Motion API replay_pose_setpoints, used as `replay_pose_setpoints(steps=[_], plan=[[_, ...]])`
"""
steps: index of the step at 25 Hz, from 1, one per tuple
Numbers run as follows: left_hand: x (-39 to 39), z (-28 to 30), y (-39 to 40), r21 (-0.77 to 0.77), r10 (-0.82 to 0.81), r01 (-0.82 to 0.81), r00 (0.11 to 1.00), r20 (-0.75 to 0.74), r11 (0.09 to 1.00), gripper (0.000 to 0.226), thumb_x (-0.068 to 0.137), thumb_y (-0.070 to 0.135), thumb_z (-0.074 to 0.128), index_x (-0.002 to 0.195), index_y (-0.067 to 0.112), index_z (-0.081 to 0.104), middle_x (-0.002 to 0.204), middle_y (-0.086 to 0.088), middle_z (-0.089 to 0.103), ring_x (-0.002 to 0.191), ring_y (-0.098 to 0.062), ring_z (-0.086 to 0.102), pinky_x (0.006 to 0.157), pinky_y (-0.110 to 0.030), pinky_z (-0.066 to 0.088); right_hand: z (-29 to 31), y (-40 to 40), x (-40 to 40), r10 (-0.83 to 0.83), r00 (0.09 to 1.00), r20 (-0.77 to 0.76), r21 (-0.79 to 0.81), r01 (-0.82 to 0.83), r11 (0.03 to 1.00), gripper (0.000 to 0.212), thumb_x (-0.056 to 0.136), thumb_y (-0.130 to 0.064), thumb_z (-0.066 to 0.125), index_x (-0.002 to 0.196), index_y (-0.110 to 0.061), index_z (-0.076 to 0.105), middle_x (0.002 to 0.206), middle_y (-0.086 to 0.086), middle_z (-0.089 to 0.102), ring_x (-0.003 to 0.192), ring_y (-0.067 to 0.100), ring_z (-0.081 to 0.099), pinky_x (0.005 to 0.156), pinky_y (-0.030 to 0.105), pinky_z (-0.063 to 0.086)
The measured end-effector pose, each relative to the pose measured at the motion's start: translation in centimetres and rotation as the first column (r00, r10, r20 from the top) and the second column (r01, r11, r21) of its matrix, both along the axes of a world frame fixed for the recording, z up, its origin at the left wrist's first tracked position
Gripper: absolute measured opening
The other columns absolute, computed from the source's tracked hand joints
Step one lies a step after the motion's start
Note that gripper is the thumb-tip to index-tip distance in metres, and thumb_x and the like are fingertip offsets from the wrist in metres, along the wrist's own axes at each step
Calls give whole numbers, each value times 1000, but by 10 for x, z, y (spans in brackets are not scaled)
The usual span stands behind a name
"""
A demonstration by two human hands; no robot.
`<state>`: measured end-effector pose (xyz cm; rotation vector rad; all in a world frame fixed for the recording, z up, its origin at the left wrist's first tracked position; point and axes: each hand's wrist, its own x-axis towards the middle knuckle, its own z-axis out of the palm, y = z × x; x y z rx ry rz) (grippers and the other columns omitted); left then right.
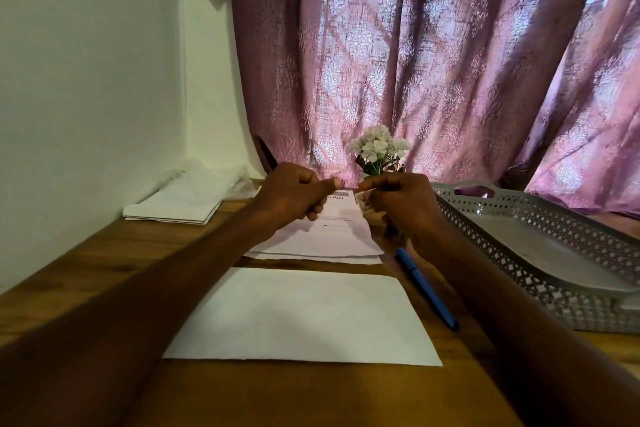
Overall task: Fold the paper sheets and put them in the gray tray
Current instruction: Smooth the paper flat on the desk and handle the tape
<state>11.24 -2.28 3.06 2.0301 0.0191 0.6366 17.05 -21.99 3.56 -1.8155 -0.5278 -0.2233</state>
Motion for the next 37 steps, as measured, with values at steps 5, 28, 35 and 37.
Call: replay_pose_setpoints(steps=[5,28,35,37], plan=[[-2,0,-9,367,-237,304,947,-217,879,22,88,39,79,105,26,76,113,10,71,103,-8,63,84,-25,52,1,-6,0,2,999,-49,17,-2,1000,12,85,-2,77,91,-12,79,77,8,78,64,20,69,63,35,59],[-8,-15,-9,424,-437,629,768,-468,651,35,80,47,84,112,52,73,140,28,47,135,-3,40,118,-39,30,-9,-60,-68,121,974,-191,-159,-152,975,7,88,0,74,88,-4,80,83,7,80,63,9,72,58,17,58],[0,-18,-5,397,-475,667,736,-482,630,34,77,49,84,110,52,75,137,31,50,129,12,40,104,-23,30,-10,-61,-67,125,984,-130,-314,-160,936,12,88,-5,75,87,-14,82,77,-9,78,63,-3,67,51,8,48],[1,-18,-5,416,-489,680,728,-480,604,36,76,53,81,112,52,74,132,38,51,124,22,39,98,-17,28,-10,-63,-64,107,985,-135,-313,-144,939,12,87,-4,75,88,-14,82,78,-5,79,59,-3,65,47,8,45]])
